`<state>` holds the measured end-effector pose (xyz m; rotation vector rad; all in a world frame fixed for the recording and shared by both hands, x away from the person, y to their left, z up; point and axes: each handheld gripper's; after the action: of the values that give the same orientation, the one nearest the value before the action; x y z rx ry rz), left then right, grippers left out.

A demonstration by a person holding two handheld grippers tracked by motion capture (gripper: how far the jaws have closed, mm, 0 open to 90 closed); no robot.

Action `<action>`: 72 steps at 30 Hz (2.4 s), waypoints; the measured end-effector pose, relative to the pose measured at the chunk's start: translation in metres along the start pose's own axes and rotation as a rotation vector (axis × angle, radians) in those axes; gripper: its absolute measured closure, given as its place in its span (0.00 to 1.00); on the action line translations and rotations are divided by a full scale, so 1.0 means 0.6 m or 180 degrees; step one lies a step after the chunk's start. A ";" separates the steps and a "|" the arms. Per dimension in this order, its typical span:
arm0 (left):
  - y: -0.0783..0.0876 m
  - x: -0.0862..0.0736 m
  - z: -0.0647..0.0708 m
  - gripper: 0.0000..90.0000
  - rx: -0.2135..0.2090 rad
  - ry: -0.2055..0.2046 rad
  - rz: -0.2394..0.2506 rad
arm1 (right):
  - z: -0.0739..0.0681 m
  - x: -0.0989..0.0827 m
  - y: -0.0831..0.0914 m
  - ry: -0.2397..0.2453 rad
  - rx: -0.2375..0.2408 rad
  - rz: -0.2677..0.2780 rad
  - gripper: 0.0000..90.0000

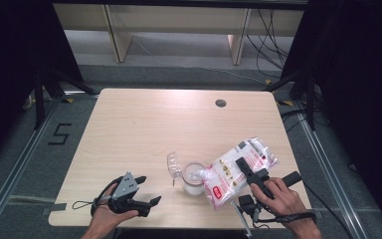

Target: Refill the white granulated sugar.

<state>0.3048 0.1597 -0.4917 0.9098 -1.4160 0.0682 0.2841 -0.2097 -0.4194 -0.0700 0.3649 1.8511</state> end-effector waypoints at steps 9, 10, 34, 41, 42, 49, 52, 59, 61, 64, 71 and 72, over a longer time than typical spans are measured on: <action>0.000 0.000 -0.002 0.18 0.0002 -0.0073 -0.0007 | -0.001 0.000 -0.001 -0.0003 0.0002 0.0016 0.77; 0.000 0.000 -0.002 0.18 0.0002 -0.0074 -0.0006 | -0.001 0.000 -0.001 -0.0016 0.0004 0.0008 0.77; 0.001 0.001 -0.001 0.18 0.0006 0.0013 0.0023 | 0.000 0.000 0.000 0.0006 0.0012 0.0007 0.78; 0.001 0.001 0.000 0.18 0.0006 0.0015 0.0025 | 0.000 0.000 0.000 -0.0008 0.0014 0.0014 0.79; 0.001 0.001 0.000 0.18 0.0006 0.0014 0.0026 | 0.000 0.000 0.000 -0.0015 0.0011 0.0012 0.79; 0.000 0.000 0.000 0.18 0.0005 0.0033 0.0022 | -0.001 0.000 0.000 -0.0027 0.0012 0.0008 0.80; 0.000 0.000 0.000 0.18 0.0007 0.0029 0.0026 | -0.002 0.000 0.001 -0.0048 0.0023 -0.0015 0.80; 0.000 0.000 0.000 0.18 0.0006 0.0033 0.0022 | -0.002 0.000 0.000 -0.0068 0.0029 0.0011 0.80; 0.000 0.000 0.000 0.18 0.0008 0.0031 0.0026 | -0.001 0.000 0.000 -0.0031 0.0016 0.0025 0.80; 0.001 0.000 0.000 0.18 0.0011 0.0024 0.0016 | -0.001 0.000 0.000 -0.0036 0.0019 0.0027 0.80; 0.001 0.000 0.000 0.18 0.0008 0.0029 0.0024 | 0.000 -0.001 0.002 -0.0057 0.0010 0.0007 0.80; 0.001 0.000 0.000 0.18 0.0007 0.0010 0.0024 | 0.003 0.000 0.000 0.0006 0.0009 0.0046 0.80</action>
<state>0.3049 0.1600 -0.4913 0.9059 -1.4169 0.0768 0.2841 -0.2094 -0.4176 -0.0673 0.3701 1.8648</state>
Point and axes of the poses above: each handheld gripper's, and its own axes: y roughly backward along the jaws, x roughly out of its top, z roughly to its right, and after that the axes turned 11 degrees about -y, right-handed
